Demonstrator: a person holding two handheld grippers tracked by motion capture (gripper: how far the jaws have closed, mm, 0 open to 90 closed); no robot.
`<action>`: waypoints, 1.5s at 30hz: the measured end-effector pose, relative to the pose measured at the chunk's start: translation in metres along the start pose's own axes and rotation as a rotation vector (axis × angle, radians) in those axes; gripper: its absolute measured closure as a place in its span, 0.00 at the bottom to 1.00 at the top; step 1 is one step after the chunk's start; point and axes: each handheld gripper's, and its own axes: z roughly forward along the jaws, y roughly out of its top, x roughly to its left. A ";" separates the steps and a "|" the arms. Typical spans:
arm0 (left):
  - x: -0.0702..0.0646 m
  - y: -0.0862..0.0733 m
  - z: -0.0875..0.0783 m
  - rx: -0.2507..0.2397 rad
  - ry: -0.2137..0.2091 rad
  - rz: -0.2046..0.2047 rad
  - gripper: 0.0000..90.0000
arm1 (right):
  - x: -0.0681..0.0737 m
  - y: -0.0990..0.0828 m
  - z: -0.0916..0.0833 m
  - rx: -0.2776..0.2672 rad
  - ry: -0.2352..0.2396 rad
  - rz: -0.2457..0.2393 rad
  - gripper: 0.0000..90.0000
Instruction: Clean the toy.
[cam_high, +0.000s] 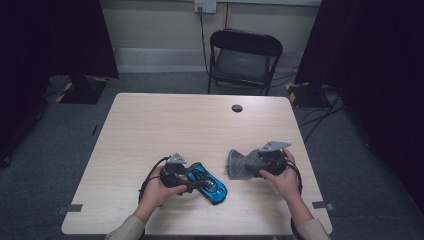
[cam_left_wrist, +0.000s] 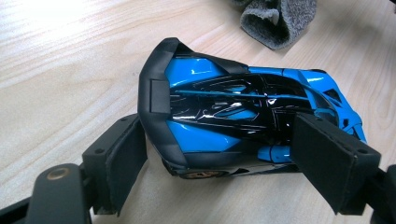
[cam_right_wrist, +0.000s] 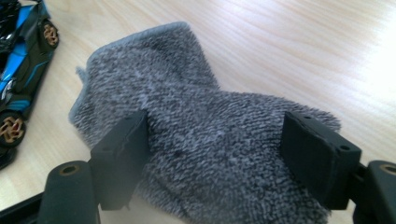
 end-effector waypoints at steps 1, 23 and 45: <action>0.001 0.000 0.000 0.002 0.001 0.005 0.21 | 0.001 -0.002 -0.001 0.004 0.003 0.001 0.26; 0.000 -0.002 -0.001 0.010 0.008 0.000 0.21 | 0.021 -0.012 -0.030 -0.049 0.003 -0.047 0.23; 0.000 -0.003 0.000 0.004 0.003 -0.007 0.21 | 0.031 -0.019 0.012 0.027 -0.053 -0.051 0.53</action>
